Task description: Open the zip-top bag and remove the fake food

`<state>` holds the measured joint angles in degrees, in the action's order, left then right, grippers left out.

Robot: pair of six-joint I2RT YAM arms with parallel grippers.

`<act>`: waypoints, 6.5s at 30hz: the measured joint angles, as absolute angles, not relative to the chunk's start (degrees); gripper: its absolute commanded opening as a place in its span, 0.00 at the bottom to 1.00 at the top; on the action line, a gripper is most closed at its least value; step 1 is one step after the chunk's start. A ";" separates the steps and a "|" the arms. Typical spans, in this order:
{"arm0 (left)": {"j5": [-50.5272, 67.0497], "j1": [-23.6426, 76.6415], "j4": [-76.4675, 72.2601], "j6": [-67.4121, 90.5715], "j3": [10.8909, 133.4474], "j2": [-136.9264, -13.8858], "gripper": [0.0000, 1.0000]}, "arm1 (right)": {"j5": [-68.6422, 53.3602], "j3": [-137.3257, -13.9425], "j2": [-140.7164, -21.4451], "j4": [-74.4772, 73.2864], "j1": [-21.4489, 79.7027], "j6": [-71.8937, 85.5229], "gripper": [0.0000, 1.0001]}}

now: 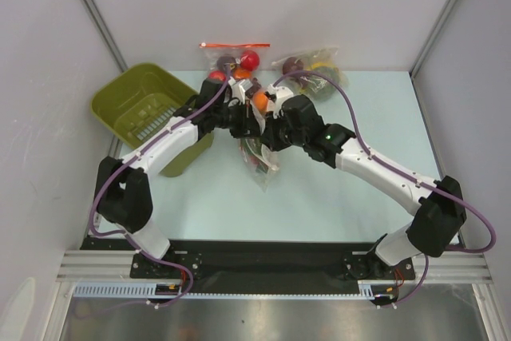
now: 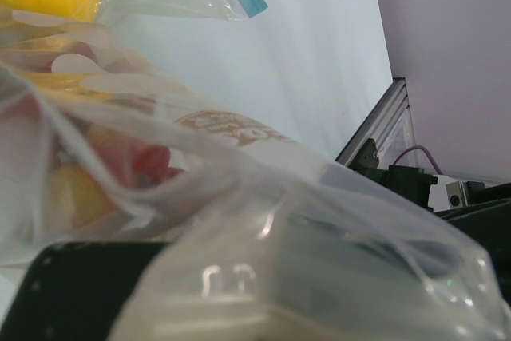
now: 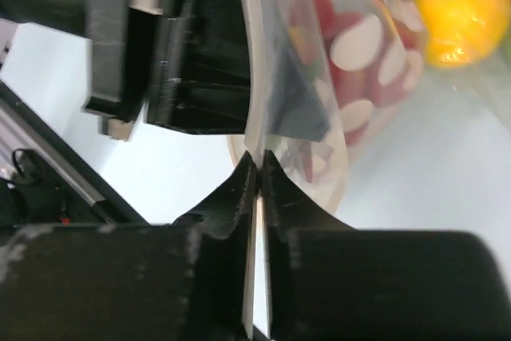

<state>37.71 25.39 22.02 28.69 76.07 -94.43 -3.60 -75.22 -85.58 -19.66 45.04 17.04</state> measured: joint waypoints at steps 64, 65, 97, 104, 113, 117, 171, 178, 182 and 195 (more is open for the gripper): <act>18.55 32.93 38.26 -0.56 75.79 -95.55 0.00 | -9.50 -71.37 -78.04 -16.12 32.40 19.31 0.60; 18.61 33.15 38.52 -0.82 75.79 -95.64 0.00 | -9.89 -71.37 -77.36 -16.19 32.53 18.72 0.61; 25.02 35.59 40.42 -3.77 77.91 -96.38 0.00 | -12.08 -69.14 -82.83 -14.68 37.28 6.17 0.00; 23.27 35.73 39.05 -4.60 76.27 -96.31 0.00 | -12.75 -68.38 -82.72 -14.24 36.93 7.07 0.00; 22.50 36.07 37.39 -4.58 74.61 -95.00 0.00 | -11.46 -65.93 -77.84 -14.24 33.43 10.48 0.00; 25.17 36.10 36.49 -4.56 73.84 -93.69 0.00 | -11.53 -64.45 -76.75 -13.69 31.55 11.68 0.00; 33.87 36.36 22.72 7.09 82.94 -98.61 0.00 | -3.40 -57.30 -62.63 -15.55 38.87 18.68 0.71; 34.76 36.36 22.70 7.62 82.98 -100.16 0.00 | -1.80 -54.37 -68.49 -14.63 39.94 20.47 0.69; 34.76 36.36 22.33 7.62 83.53 -100.16 0.01 | -1.28 -53.54 -70.65 -14.70 39.97 21.04 0.58; 33.21 36.38 23.79 6.87 85.89 -99.79 0.59 | 0.80 -51.37 -70.02 -14.52 40.01 21.65 0.45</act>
<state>33.21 36.38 23.79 6.87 85.89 -99.79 0.80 -51.37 -70.02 -14.52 40.01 21.65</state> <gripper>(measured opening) 0.541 0.453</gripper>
